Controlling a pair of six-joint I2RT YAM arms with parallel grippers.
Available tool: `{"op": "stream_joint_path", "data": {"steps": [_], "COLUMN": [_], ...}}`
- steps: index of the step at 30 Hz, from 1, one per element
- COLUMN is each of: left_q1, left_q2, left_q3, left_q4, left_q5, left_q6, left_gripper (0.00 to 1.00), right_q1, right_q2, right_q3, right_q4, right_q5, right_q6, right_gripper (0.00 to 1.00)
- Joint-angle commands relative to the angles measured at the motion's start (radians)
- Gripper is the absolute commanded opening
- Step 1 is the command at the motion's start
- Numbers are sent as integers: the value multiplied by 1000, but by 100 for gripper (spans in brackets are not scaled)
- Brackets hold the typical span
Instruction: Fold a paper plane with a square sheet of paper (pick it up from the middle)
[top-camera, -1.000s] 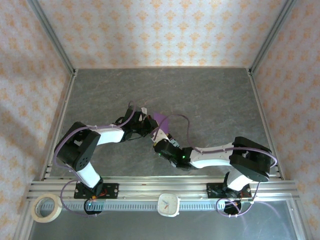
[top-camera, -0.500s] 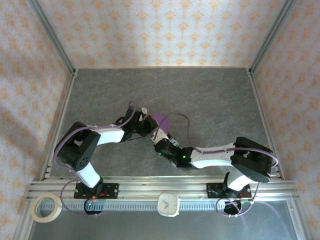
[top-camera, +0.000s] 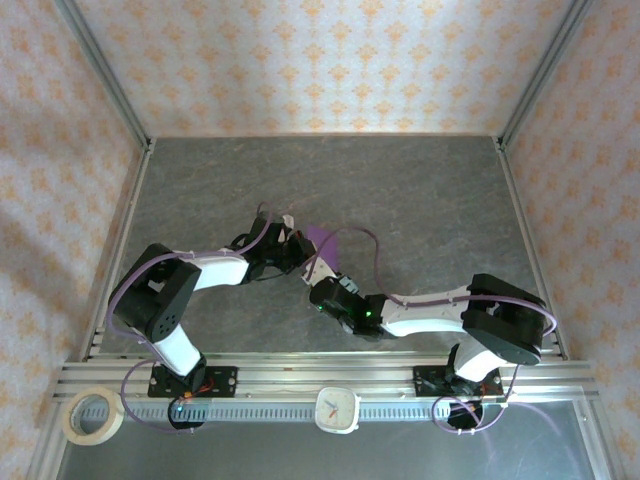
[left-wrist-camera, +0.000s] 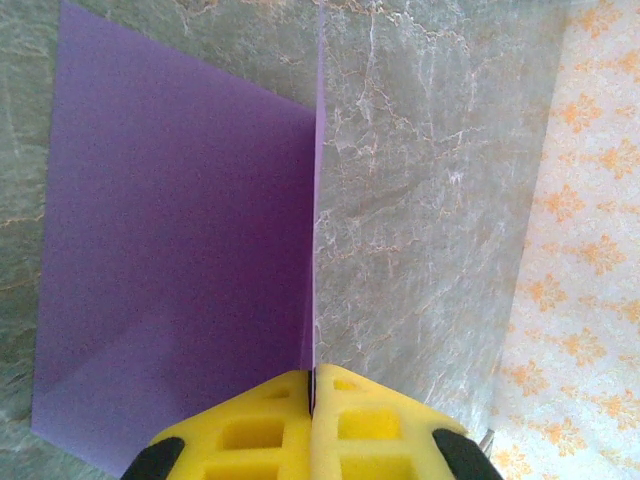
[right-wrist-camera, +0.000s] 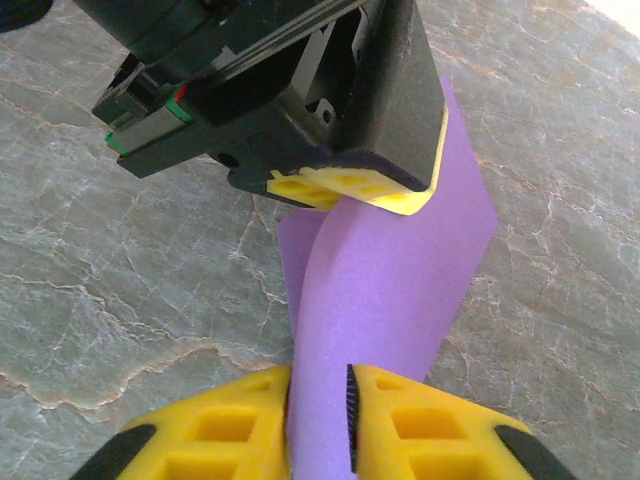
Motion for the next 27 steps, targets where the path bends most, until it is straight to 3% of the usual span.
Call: {"op": "stream_joint_path", "data": {"steps": [1, 6, 7, 10, 13, 15, 18, 22, 27], "left_q1": [-9, -8, -8, -7, 1, 18, 59, 103, 108], "left_q2": [-8, -12, -13, -32, -57, -71, -98, -143, -142], "left_q3": [27, 31, 34, 58, 79, 87, 77, 80, 126], "left_q4": [-19, -45, -52, -133, -214, -246, -261, -295, -334], "left_q5": [-14, -25, -26, -73, -130, -147, -151, -150, -94], "left_q6": [30, 44, 52, 93, 135, 155, 163, 200, 288], "left_gripper": [0, 0, 5, 34, 51, 55, 57, 57, 39], "right_q1": [5, 6, 6, -4, -46, -83, -134, -179, -229], "right_q2": [-5, -5, -6, -11, -21, -22, -11, 12, 42], "right_q3": [10, 12, 11, 9, 2, 1, 0, -18, 0], "right_q4": [-15, -19, -18, -25, -23, -22, -19, 48, 70], "right_q5": [-10, -68, -81, -150, -326, -439, -609, -742, -853], "right_q6": [13, 25, 29, 55, 114, 170, 224, 269, 320], "right_gripper": [19, 12, 10, 6, 7, 7, 7, 6, 6]}}
